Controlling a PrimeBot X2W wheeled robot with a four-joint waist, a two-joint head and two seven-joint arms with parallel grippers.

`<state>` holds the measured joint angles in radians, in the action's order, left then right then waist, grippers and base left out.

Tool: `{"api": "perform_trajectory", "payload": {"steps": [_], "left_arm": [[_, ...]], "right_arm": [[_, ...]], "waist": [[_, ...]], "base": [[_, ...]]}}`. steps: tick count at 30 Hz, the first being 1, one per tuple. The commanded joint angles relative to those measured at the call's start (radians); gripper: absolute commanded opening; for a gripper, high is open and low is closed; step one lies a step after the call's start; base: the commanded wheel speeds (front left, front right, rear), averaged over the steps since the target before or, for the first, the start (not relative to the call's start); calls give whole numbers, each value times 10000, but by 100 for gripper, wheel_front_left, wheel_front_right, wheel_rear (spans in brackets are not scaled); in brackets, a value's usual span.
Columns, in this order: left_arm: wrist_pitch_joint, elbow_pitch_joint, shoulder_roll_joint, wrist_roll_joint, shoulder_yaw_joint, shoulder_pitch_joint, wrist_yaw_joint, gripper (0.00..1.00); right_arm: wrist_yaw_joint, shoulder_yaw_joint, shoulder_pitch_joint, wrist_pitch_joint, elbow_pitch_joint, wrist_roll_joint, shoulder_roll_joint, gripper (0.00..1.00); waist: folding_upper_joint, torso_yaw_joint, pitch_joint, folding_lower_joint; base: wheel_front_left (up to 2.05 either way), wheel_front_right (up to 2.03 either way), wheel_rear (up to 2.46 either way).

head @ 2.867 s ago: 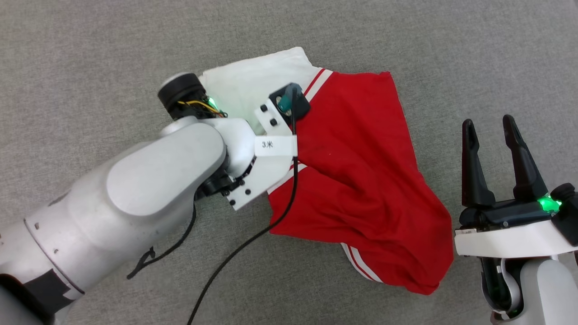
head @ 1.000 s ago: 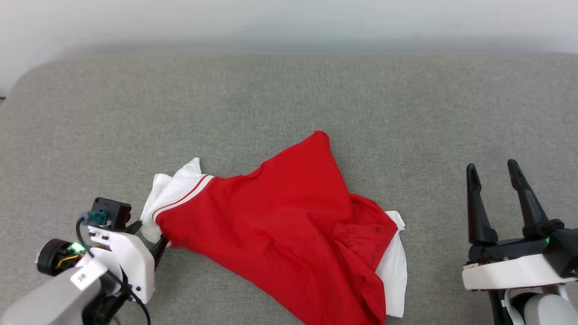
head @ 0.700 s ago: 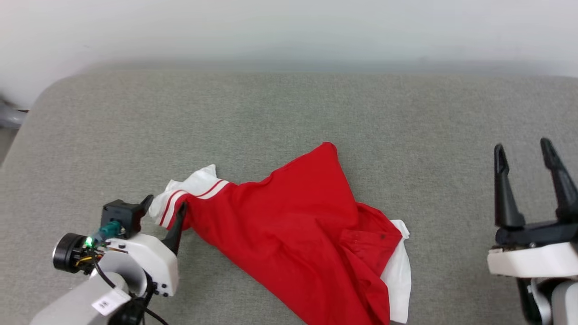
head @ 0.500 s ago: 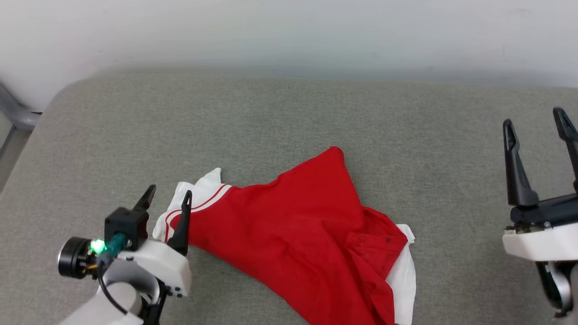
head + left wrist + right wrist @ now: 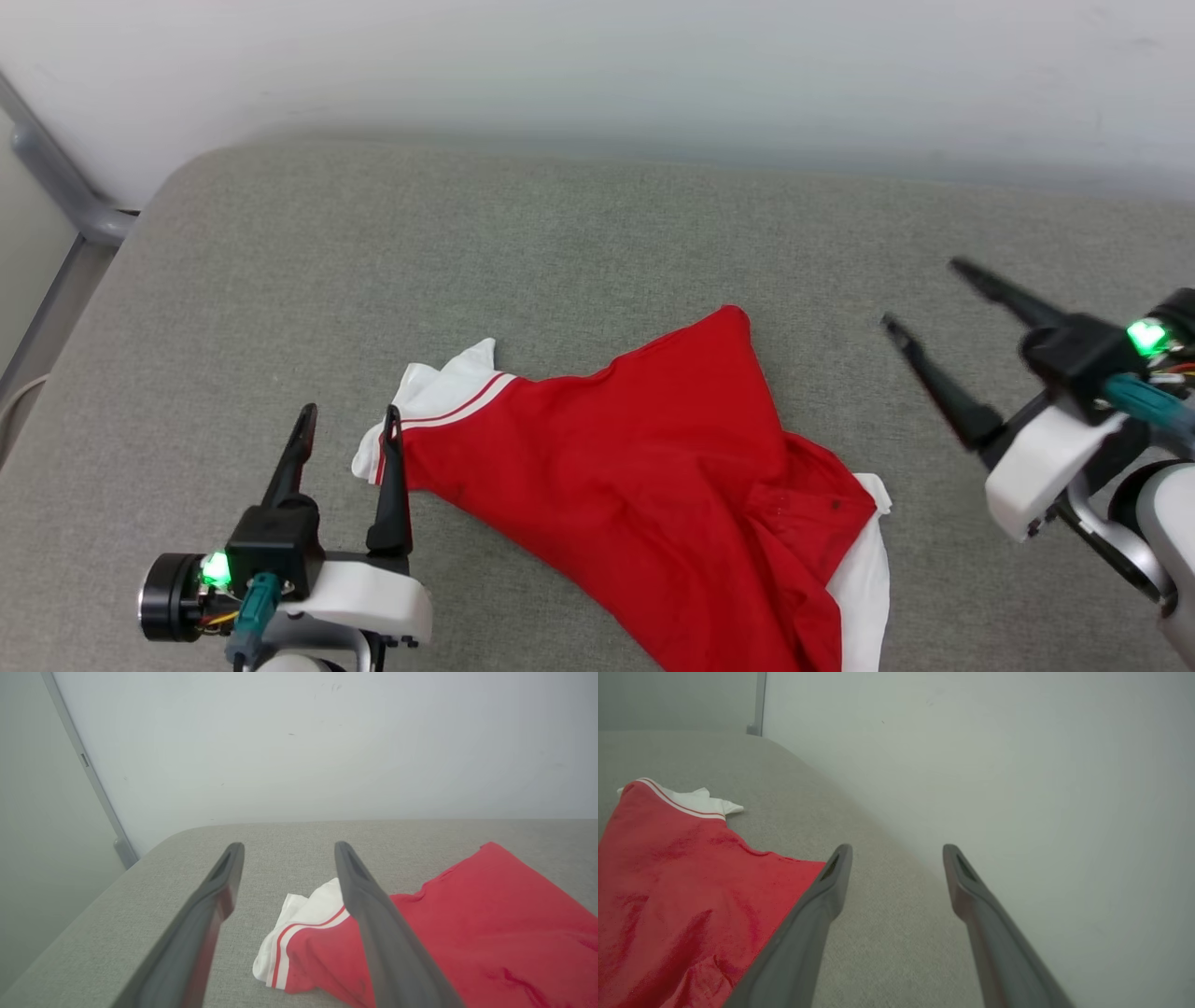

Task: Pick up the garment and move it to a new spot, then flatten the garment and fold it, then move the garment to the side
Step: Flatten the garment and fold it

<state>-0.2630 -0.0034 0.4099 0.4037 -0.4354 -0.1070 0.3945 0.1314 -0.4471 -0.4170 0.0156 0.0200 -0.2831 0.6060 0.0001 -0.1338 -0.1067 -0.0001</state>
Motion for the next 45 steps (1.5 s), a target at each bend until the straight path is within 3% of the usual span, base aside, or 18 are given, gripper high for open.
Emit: {"api": "perform_trajectory", "payload": {"steps": [1,6,11,22,23,24,26,27,28,37,45], "left_arm": [[-23,-48,-156,-206,150,161,-119,100],[-24,67,-945,-965,848,453,-783,100],[-24,223,-1624,-1547,1412,453,-1402,100],[-25,530,-2727,-2577,2297,-41,-2513,100],[-25,548,-2800,-2647,2345,-71,-2587,100],[-25,675,-3021,-2864,2541,-122,-2854,100],[-25,724,-3113,-2956,2649,-143,-2962,100],[-25,741,-3139,-2980,2710,-128,-2992,100],[-25,754,-3160,-3016,2772,-84,-3037,100],[-25,781,-3349,-3245,3185,87,-3386,100],[-25,696,-3481,-3340,3134,-99,-3551,100]], "right_arm": [[-14,-392,-282,-468,-46,-382,280,100],[-12,-2310,-1101,-2982,-266,-2288,1302,100],[-14,-3659,-1803,-4689,-40,-3463,1770,100],[-14,-6162,-2987,-4284,2009,-4140,1248,100],[-14,-6348,-3055,-4188,2304,-4190,1159,100],[-14,-7159,-2998,-3929,3489,-4464,858,100],[-15,-7405,-3036,-3530,3820,-4581,756,100],[-15,-7455,-3049,-3300,3943,-4676,724,29],[-15,-7498,-3092,-3041,4015,-4739,704,0],[-15,-6415,-3841,-494,3999,-5099,903,0],[-15,-5008,-4181,-178,4443,-5721,1662,0]], "waist": [[-1,-43,-54,1],[-1,-232,-293,1],[-1,-442,-672,1],[-1,-949,-1476,1],[-1,-980,-1525,1],[-1,-1060,-1621,1],[-1,-1058,-1623,1],[-1,-1033,-1609,1],[-1,-988,-1585,1],[-1,-400,-1332,1],[-1,-438,-1668,1]], "base": [[0,0,0],[0,0,0],[0,0,0],[0,0,0],[0,0,0],[0,0,0],[0,0,0],[0,0,0],[0,0,0],[0,0,0],[0,0,0]]}}
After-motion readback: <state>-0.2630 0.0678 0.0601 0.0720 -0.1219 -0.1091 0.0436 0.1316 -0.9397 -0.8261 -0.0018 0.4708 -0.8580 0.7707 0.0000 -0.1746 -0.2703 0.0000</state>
